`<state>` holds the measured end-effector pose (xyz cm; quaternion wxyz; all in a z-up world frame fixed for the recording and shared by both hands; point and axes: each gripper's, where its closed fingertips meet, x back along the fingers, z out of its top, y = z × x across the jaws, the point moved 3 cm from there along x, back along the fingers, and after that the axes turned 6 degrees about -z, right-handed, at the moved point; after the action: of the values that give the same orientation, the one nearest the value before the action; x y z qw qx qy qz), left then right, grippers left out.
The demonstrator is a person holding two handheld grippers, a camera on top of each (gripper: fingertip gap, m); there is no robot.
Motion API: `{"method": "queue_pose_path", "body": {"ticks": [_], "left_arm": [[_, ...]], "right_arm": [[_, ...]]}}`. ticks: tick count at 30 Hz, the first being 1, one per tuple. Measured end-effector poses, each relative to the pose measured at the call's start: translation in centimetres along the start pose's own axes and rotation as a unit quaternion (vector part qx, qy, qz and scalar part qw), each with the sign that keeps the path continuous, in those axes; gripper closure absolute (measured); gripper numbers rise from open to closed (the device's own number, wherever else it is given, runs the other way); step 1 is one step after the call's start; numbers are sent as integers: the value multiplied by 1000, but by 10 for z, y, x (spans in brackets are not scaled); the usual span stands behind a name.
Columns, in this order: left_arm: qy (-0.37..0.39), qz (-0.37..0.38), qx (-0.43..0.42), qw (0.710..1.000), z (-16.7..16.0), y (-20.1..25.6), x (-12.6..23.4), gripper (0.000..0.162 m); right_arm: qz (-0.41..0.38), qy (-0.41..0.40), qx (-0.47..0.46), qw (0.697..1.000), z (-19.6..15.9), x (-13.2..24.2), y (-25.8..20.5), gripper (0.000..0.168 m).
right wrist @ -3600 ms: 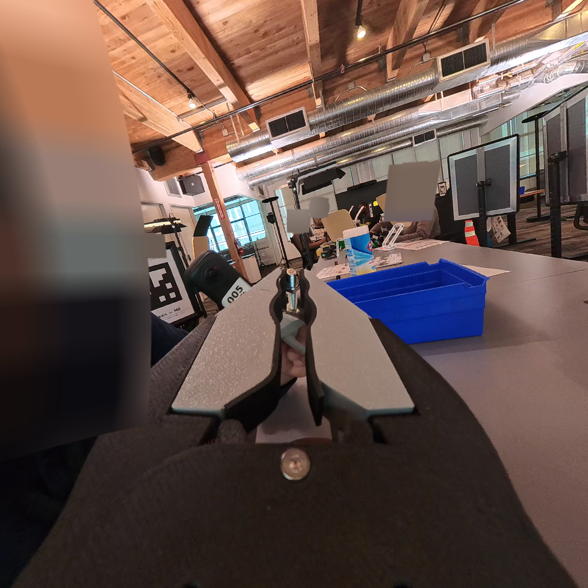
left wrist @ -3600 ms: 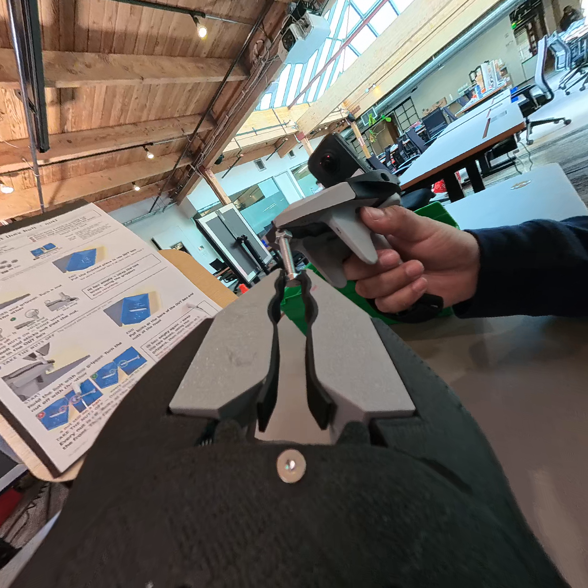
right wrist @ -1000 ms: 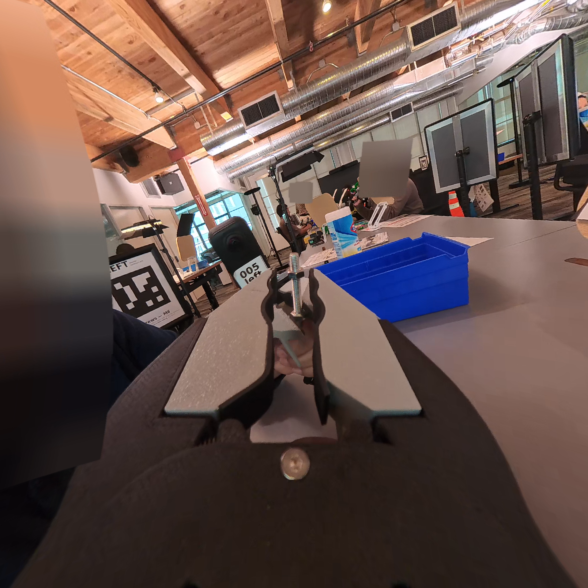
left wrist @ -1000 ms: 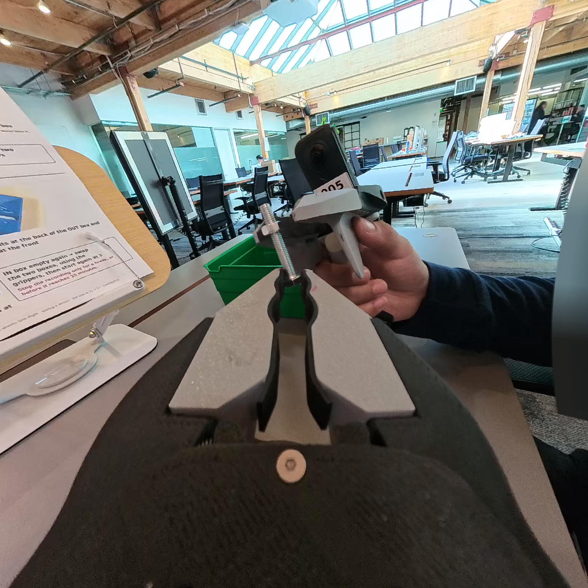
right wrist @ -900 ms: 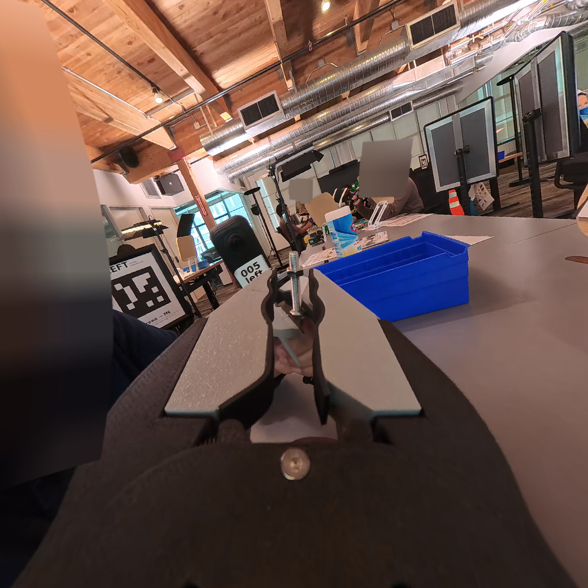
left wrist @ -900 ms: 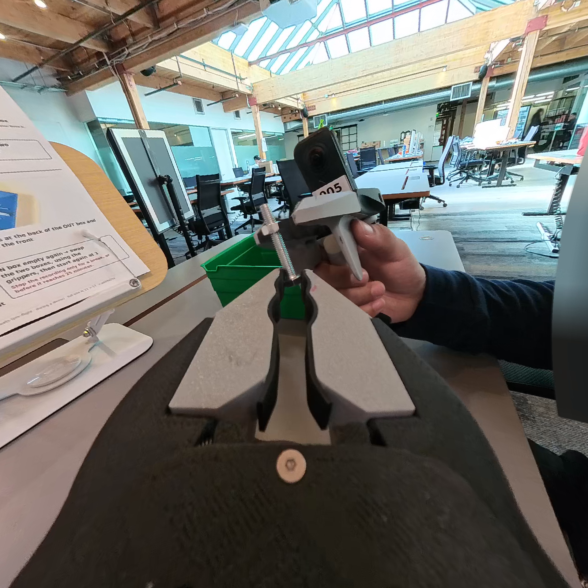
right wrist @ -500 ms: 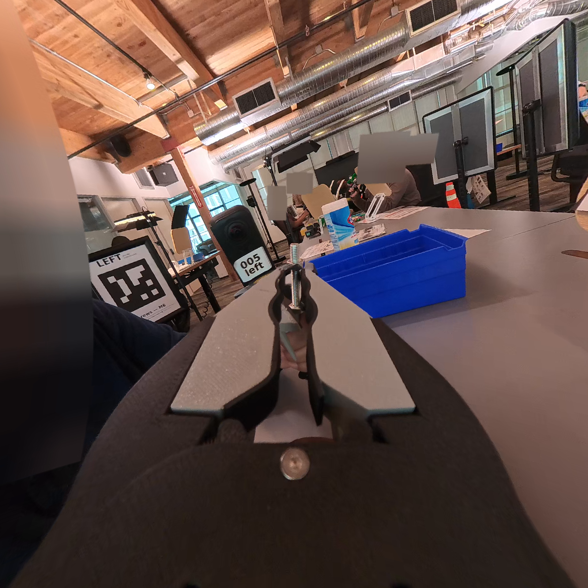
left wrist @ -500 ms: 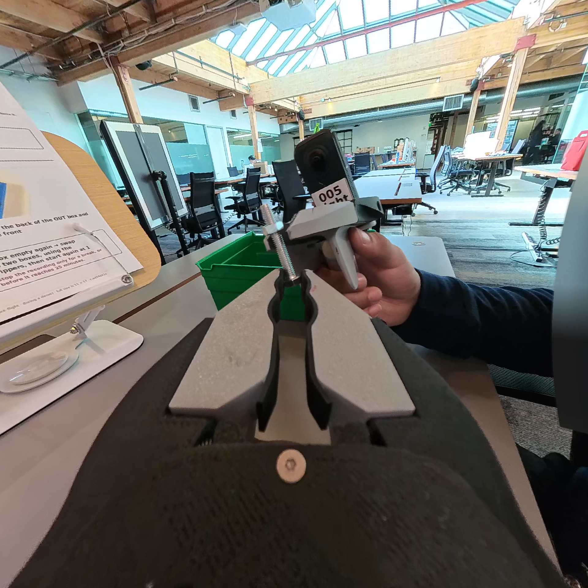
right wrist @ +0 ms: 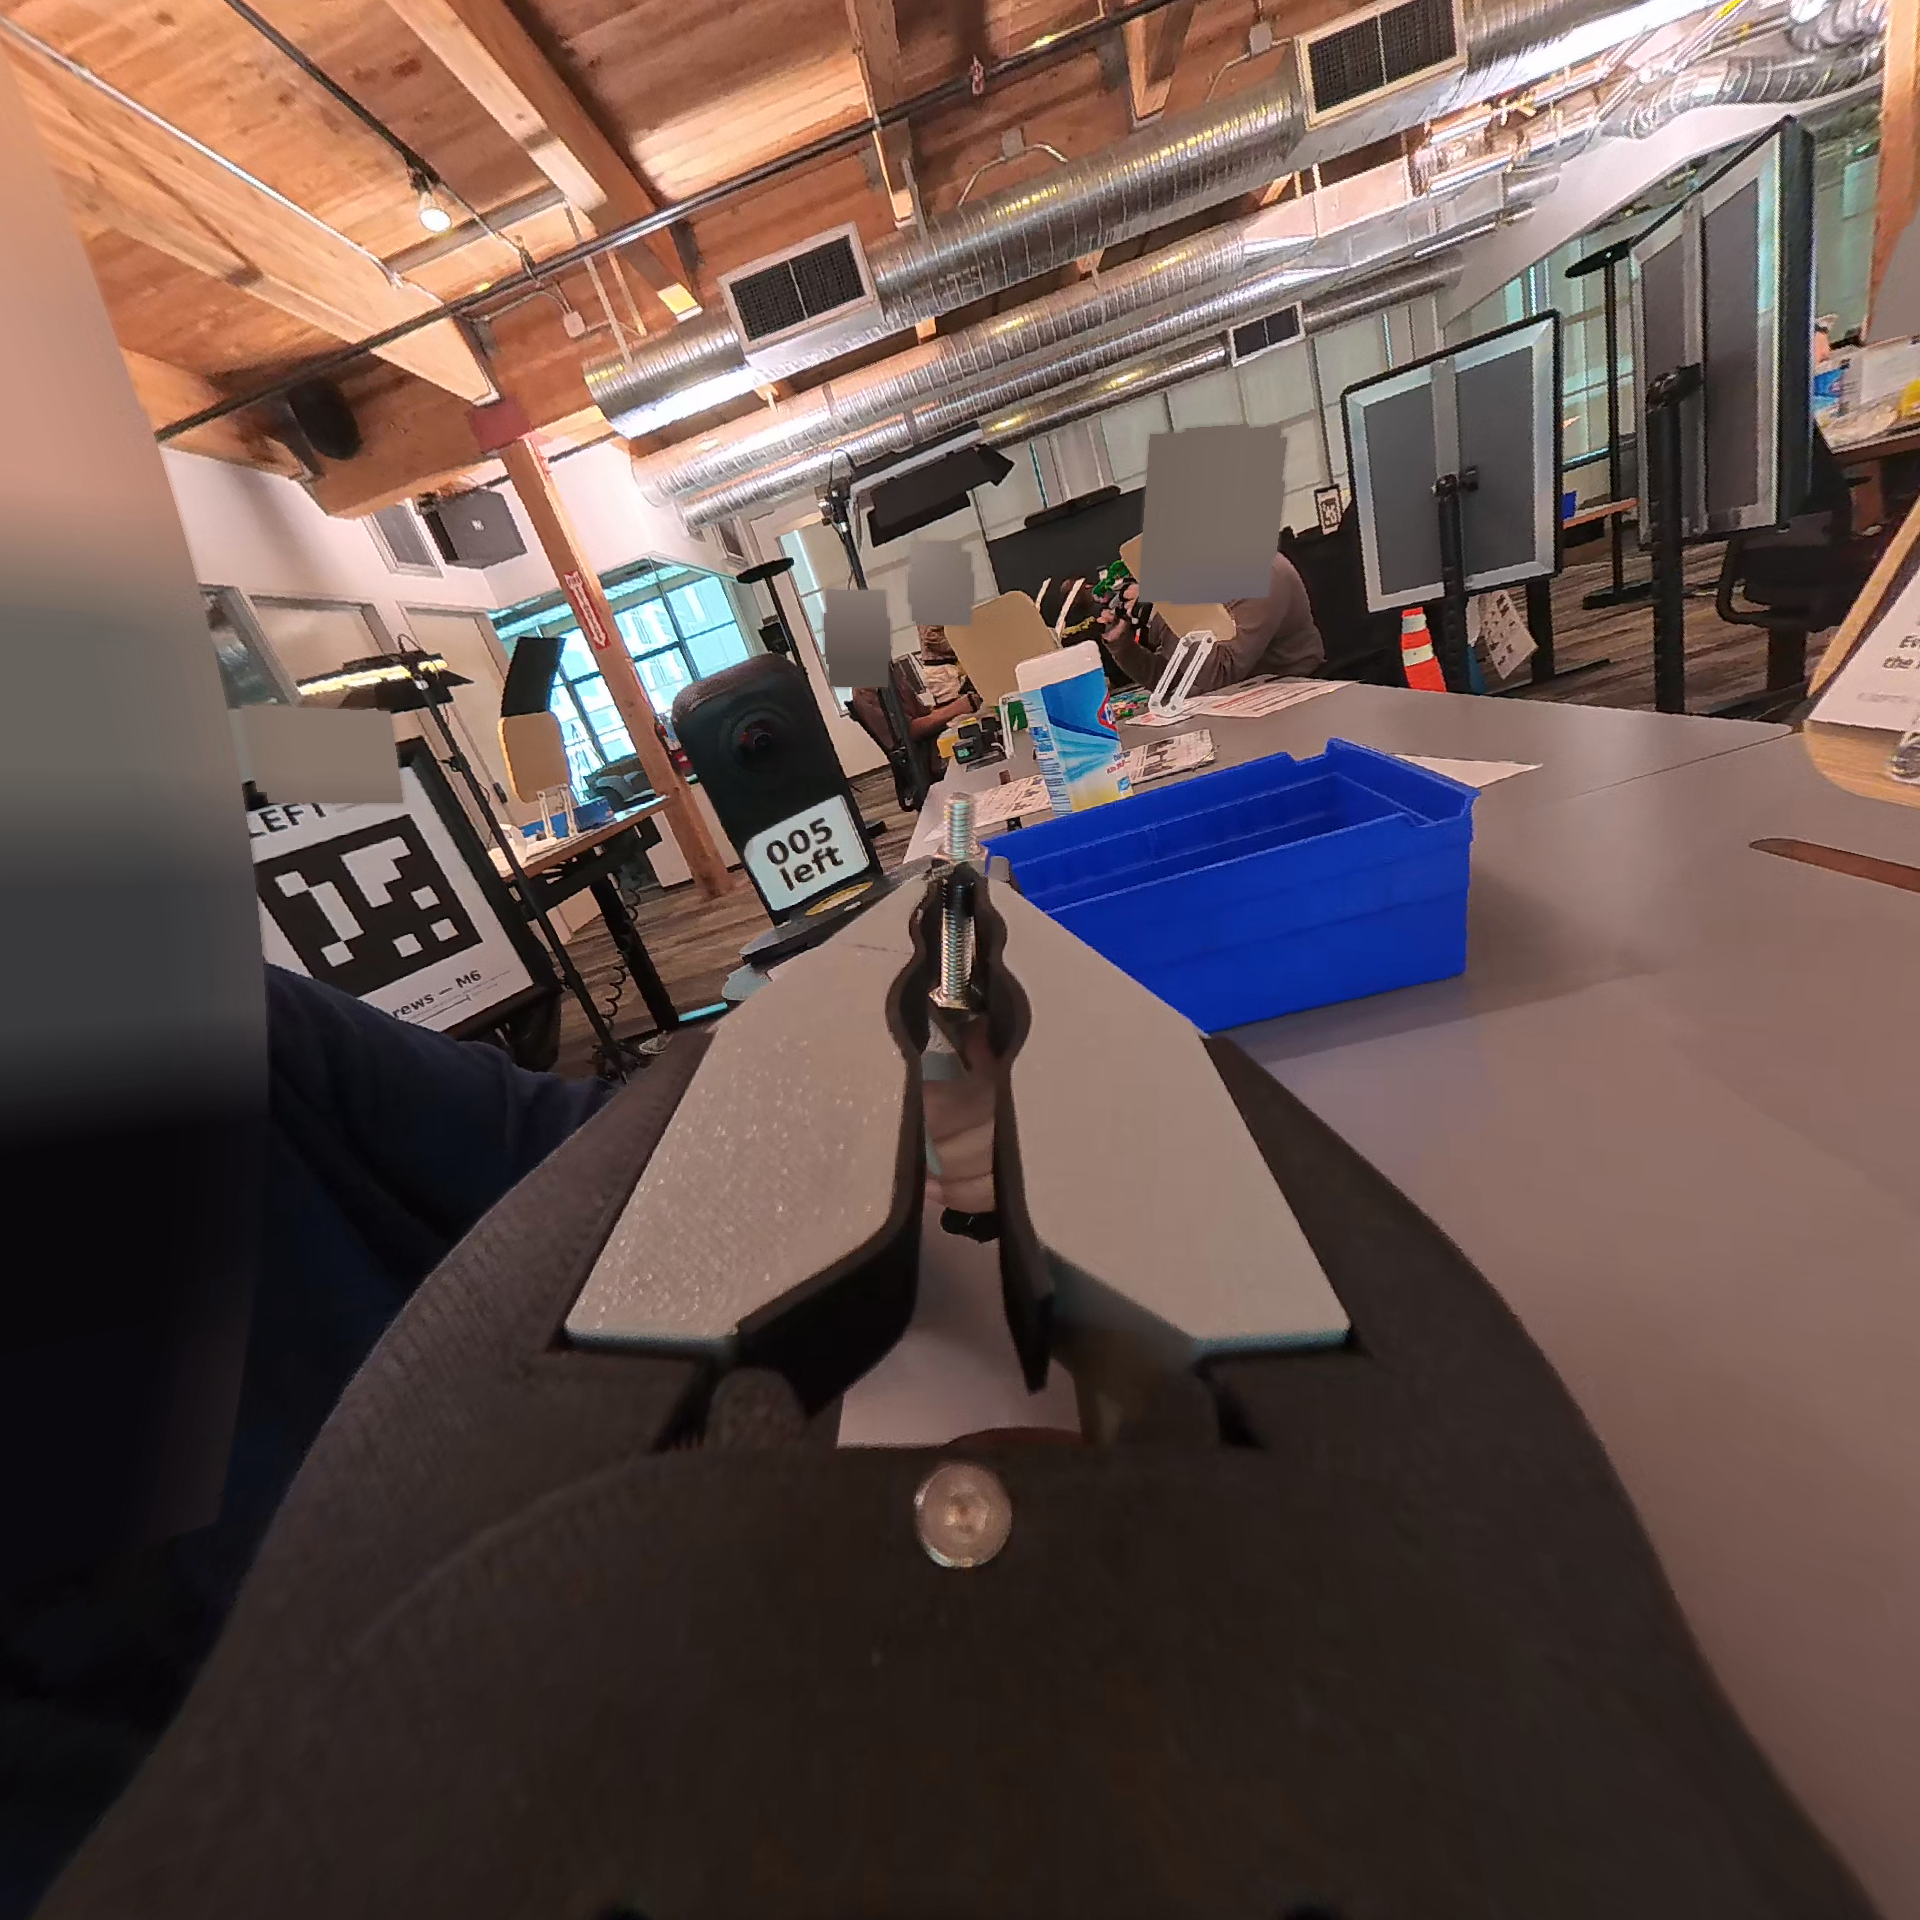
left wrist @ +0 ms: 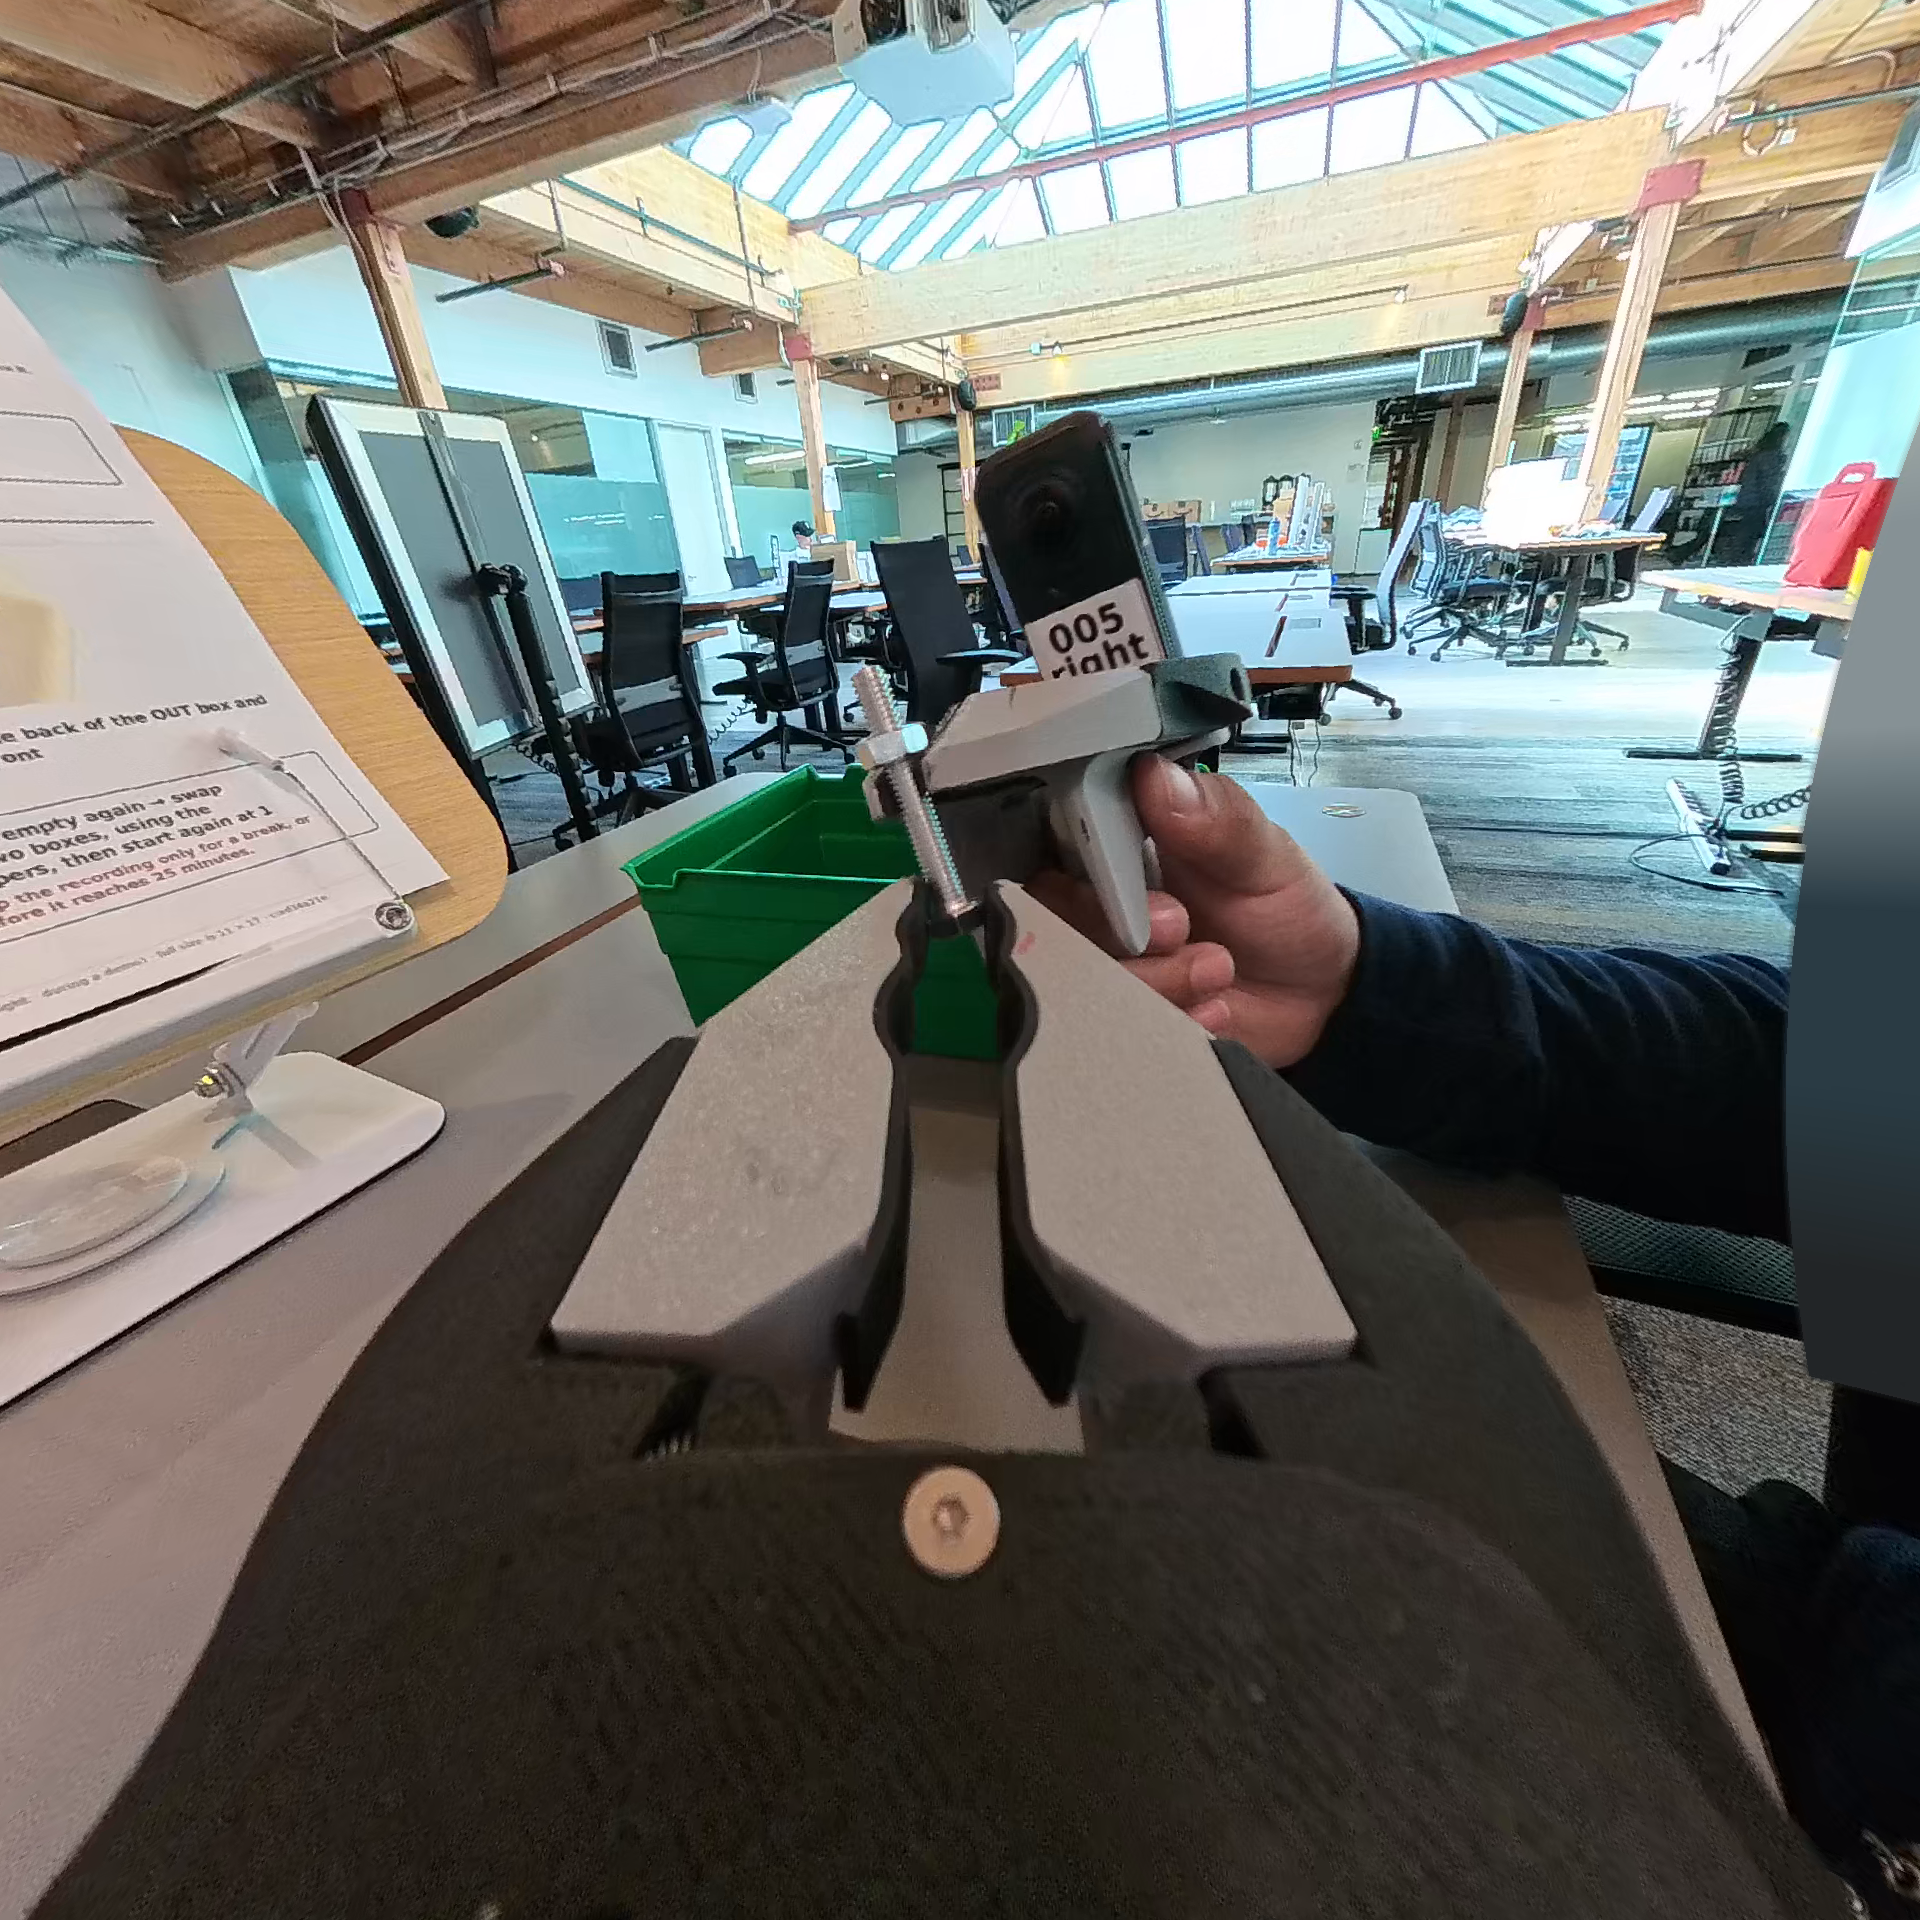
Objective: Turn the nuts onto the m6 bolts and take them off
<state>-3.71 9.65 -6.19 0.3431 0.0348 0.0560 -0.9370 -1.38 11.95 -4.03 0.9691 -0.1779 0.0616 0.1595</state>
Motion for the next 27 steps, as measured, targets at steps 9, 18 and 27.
{"method": "queue_pose_path", "body": {"ticks": [9,18,27], "left_arm": [[6,4,12,1000,0,-5,3,151],[14,2,21,1000,3,-6,5,156],[16,0,38,999,3,-10,7,158]], "right_arm": [[-24,-18,6,1000,-4,0,6,166],[-20,-22,3,1000,-6,-2,5,166],[-9,-18,-18,1000,-6,-2,5,165]]}}
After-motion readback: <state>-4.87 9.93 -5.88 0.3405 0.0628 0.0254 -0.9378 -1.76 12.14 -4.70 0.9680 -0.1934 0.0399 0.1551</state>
